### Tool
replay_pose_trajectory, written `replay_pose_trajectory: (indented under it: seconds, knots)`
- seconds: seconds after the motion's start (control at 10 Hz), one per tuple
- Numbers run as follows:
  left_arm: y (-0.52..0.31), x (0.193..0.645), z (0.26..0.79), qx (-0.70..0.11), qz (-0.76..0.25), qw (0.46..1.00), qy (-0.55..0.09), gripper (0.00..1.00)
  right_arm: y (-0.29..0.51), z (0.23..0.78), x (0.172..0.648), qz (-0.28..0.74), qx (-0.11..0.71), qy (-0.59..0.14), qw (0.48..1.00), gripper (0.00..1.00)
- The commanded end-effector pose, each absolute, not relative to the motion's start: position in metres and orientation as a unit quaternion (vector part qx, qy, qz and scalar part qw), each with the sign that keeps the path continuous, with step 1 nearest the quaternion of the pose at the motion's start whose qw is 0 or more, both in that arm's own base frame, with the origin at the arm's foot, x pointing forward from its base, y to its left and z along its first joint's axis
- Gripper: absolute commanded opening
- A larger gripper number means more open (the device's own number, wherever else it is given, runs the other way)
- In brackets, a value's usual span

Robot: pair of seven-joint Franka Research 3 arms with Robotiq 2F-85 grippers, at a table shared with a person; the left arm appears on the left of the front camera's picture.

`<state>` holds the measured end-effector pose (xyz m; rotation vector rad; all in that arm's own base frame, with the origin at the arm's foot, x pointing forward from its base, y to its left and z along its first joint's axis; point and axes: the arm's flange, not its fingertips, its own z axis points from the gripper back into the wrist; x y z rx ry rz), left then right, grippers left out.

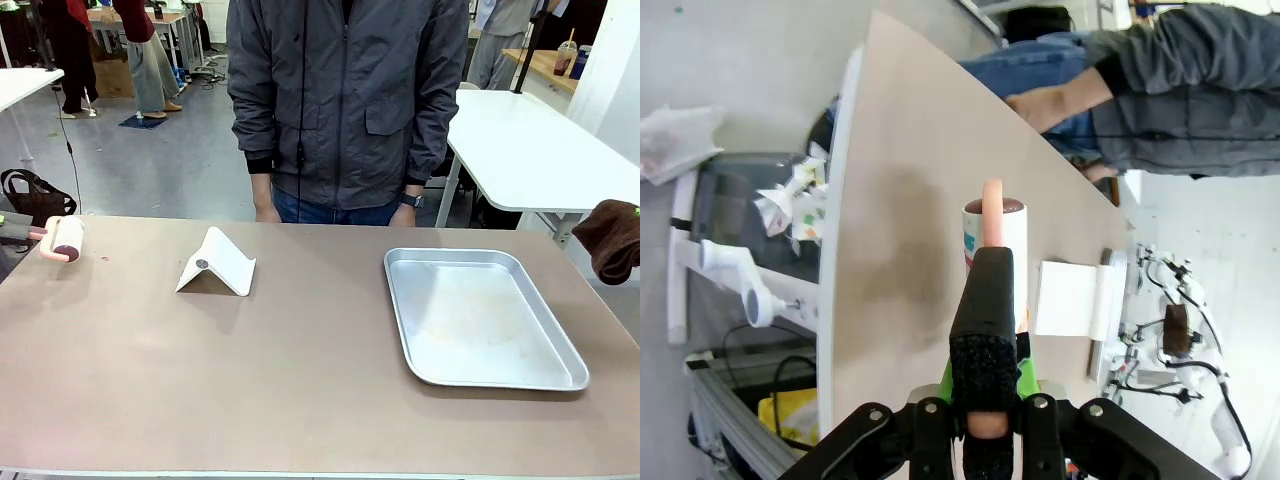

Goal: Clean the surface of the table.
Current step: Clean the area not pointed to by the person.

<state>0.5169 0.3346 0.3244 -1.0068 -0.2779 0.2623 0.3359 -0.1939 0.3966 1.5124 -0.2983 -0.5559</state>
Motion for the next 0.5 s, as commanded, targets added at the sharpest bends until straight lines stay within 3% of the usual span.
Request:
replay_pose_trajectory:
  seconds: [0.0, 0.4]
  knots:
    - [0.325, 0.508, 0.317, -0.453, 0.119, 0.872, -0.141, 0.22, -0.193, 0.402, 0.336, -0.241, 0.678, -0.134, 0.682, 0.09]
    - [0.317, 0.510, 0.306, -0.452, 0.119, 0.879, -0.097, 0.22, -0.193, 0.402, 0.336, -0.241, 0.678, -0.134, 0.682, 0.09]
